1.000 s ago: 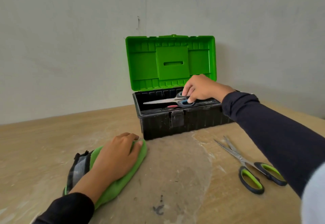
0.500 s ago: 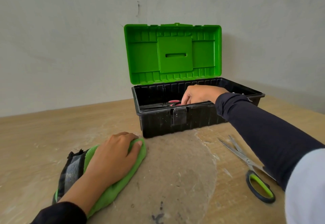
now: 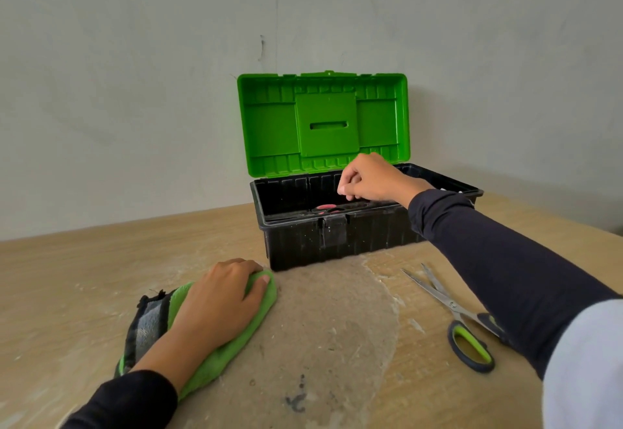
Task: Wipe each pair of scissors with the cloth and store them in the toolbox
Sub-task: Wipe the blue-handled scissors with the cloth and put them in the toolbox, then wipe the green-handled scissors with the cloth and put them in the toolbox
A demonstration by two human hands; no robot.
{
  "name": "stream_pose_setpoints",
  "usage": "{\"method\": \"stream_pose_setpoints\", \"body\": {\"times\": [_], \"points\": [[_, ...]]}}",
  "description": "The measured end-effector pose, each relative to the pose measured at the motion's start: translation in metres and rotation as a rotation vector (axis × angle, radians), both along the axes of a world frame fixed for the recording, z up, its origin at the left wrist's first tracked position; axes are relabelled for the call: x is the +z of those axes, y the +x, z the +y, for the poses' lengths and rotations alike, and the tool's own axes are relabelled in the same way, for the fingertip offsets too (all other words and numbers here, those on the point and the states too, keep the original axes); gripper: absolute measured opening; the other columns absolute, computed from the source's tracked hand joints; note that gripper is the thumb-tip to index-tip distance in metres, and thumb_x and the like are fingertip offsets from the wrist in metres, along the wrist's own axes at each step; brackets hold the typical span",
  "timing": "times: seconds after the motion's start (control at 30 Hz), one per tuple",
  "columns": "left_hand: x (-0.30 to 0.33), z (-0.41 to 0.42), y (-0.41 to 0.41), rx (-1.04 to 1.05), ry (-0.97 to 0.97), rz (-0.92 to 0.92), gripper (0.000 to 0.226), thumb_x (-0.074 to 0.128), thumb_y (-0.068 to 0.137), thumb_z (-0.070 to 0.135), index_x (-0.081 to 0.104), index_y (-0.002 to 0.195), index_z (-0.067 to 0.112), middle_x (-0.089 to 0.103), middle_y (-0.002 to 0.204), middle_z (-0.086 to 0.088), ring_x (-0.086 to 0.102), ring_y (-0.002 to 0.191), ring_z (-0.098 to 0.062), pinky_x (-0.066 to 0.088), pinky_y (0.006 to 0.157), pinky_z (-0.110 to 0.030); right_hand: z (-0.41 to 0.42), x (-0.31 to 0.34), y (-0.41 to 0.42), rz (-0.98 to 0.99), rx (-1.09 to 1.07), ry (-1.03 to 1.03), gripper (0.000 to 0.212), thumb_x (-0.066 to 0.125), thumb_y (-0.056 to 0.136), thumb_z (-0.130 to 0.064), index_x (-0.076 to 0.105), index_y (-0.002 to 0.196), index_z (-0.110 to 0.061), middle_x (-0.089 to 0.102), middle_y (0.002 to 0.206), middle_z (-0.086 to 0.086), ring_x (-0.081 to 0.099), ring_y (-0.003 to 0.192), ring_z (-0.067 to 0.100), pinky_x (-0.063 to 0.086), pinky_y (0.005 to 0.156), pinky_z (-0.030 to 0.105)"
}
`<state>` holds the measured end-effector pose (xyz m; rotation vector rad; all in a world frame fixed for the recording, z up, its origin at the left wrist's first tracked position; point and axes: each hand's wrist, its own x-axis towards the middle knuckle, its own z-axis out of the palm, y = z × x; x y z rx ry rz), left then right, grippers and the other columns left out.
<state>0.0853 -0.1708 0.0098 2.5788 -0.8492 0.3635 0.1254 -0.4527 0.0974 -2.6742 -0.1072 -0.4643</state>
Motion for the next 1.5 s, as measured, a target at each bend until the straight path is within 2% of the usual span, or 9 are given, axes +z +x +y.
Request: {"method": "stream_pose_setpoints", "body": {"times": [0.17, 0.3, 0.47, 0.57, 0.77, 1.03, 1.2, 1.33, 1.5], "points": [[0.006, -0.004, -0.014, -0.026, -0.048, -0.118, 0.032, 0.044, 0.094, 0.028, 0.054, 0.122, 0.019, 0.058, 0.125, 0.003, 0.056, 0.107, -0.015, 0.045, 0.087, -0.026, 0.006, -0.003, -0.032, -0.312, -0.032, -0.012, 0.012, 0.062, 0.085, -0.019, 0.074, 0.084, -0.016, 0.070, 0.079, -0.004, 0.063, 0.075, 0.010, 0.049, 0.073, 0.025], [0.010, -0.017, -0.031, -0.103, -0.064, -0.176, 0.029, 0.046, 0.092, 0.025, 0.058, 0.117, 0.018, 0.061, 0.119, 0.002, 0.058, 0.105, -0.016, 0.048, 0.086, -0.030, 0.018, -0.021, -0.082, -0.481, -0.023, 0.039, 0.013, 0.061, 0.085, -0.017, 0.074, 0.081, -0.017, 0.070, 0.077, -0.009, 0.060, 0.070, -0.001, 0.045, 0.071, 0.013], [-0.005, -0.043, -0.059, -0.205, -0.101, -0.130, 0.028, 0.049, 0.089, 0.026, 0.059, 0.114, 0.019, 0.062, 0.118, 0.004, 0.055, 0.110, -0.016, 0.045, 0.093, -0.034, 0.011, -0.052, -0.143, -0.250, -0.118, -0.003, 0.016, 0.059, 0.085, -0.019, 0.073, 0.081, -0.024, 0.068, 0.071, -0.013, 0.061, 0.067, 0.001, 0.055, 0.067, 0.028], [-0.015, -0.058, -0.074, -0.280, -0.108, -0.091, 0.028, 0.051, 0.088, 0.028, 0.060, 0.113, 0.019, 0.063, 0.115, 0.005, 0.056, 0.106, -0.012, 0.044, 0.091, -0.026, -0.001, -0.059, -0.172, -0.081, -0.224, -0.054, 0.022, 0.054, 0.085, -0.012, 0.072, 0.084, -0.024, 0.070, 0.077, -0.008, 0.060, 0.065, 0.002, 0.055, 0.065, 0.027], [-0.019, -0.060, -0.076, -0.328, -0.102, -0.105, 0.026, 0.052, 0.088, 0.030, 0.061, 0.111, 0.020, 0.062, 0.112, 0.008, 0.055, 0.098, -0.006, 0.044, 0.083, -0.018, -0.008, -0.067, -0.200, 0.253, -0.217, -0.007, 0.028, 0.060, 0.081, -0.012, 0.066, 0.103, -0.027, 0.062, 0.098, -0.008, 0.059, 0.086, 0.006, 0.052, 0.080, 0.029], [-0.021, -0.060, -0.075, -0.342, -0.094, -0.117, 0.027, 0.051, 0.088, 0.031, 0.060, 0.111, 0.021, 0.061, 0.112, 0.008, 0.055, 0.096, -0.007, 0.044, 0.080, -0.019, -0.008, -0.059, -0.201, 0.344, -0.307, 0.091, 0.021, 0.067, 0.083, -0.020, 0.060, 0.102, -0.028, 0.066, 0.092, -0.005, 0.061, 0.087, 0.009, 0.040, 0.063, 0.021], [-0.021, -0.060, -0.075, -0.347, -0.092, -0.125, 0.027, 0.050, 0.089, 0.031, 0.059, 0.111, 0.021, 0.060, 0.113, 0.009, 0.054, 0.097, -0.006, 0.043, 0.080, -0.017, -0.004, -0.056, -0.202, 0.406, -0.352, 0.150, 0.020, 0.062, 0.087, -0.024, 0.052, 0.104, -0.026, 0.056, 0.108, -0.003, 0.055, 0.099, 0.016, 0.041, 0.078, 0.029], [-0.021, -0.060, -0.075, -0.359, -0.111, -0.135, 0.026, 0.047, 0.089, 0.034, 0.060, 0.107, 0.021, 0.062, 0.108, 0.008, 0.055, 0.094, -0.006, 0.046, 0.080, -0.022, 0.005, -0.053, -0.202, 0.357, -0.265, 0.392, 0.018, 0.060, 0.088, -0.018, 0.053, 0.104, -0.022, 0.063, 0.104, 0.002, 0.060, 0.096, 0.018, 0.049, 0.086, 0.034], [-0.017, -0.060, -0.080, -0.367, -0.195, -0.138, 0.047, 0.032, 0.086, 0.054, 0.060, 0.106, 0.023, 0.065, 0.104, 0.009, 0.059, 0.096, -0.008, 0.047, 0.083, -0.032, 0.035, -0.054, -0.191, 0.145, -0.116, 0.722, 0.012, 0.057, 0.091, -0.014, 0.059, 0.102, -0.010, 0.064, 0.079, 0.001, 0.061, 0.072, 0.008, 0.046, 0.071, 0.022]]}}
